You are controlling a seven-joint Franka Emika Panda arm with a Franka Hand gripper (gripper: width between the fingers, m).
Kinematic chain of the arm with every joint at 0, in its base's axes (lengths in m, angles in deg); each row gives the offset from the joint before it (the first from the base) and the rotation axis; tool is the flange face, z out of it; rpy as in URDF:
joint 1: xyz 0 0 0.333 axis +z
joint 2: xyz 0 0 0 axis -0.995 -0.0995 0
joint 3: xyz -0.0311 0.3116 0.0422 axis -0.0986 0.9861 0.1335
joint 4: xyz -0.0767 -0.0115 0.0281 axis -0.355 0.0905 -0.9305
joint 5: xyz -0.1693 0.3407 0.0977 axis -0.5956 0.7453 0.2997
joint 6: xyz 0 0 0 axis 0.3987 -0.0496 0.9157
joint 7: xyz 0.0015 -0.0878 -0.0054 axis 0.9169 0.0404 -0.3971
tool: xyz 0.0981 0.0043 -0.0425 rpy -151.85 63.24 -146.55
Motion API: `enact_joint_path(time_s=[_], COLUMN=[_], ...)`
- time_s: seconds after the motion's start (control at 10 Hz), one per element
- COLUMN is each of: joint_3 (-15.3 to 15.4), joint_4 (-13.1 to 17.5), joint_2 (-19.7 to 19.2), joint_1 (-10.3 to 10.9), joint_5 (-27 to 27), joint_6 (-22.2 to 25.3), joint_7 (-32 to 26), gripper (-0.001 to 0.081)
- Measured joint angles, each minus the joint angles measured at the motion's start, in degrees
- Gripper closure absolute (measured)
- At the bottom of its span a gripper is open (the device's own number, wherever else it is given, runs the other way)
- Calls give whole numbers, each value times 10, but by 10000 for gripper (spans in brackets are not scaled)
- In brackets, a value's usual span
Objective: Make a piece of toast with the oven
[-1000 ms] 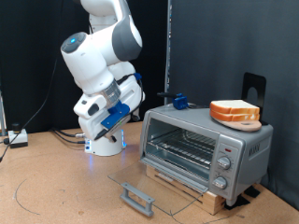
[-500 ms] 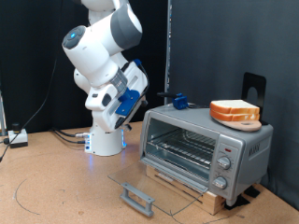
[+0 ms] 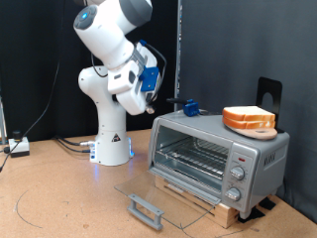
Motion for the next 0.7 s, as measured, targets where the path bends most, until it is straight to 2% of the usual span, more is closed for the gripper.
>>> enact_joint_path(time_s=[0.3,0.5,0.7], joint_3=[19,24,28], joint_4=[1,-1,-4], joint_2=[55,68,83], joint_1=[1,1,17], joint_5=[-7,-15,9], joint_6=[40,50,27], joint_7=[11,18,-82], gripper=[-1,-1,-1])
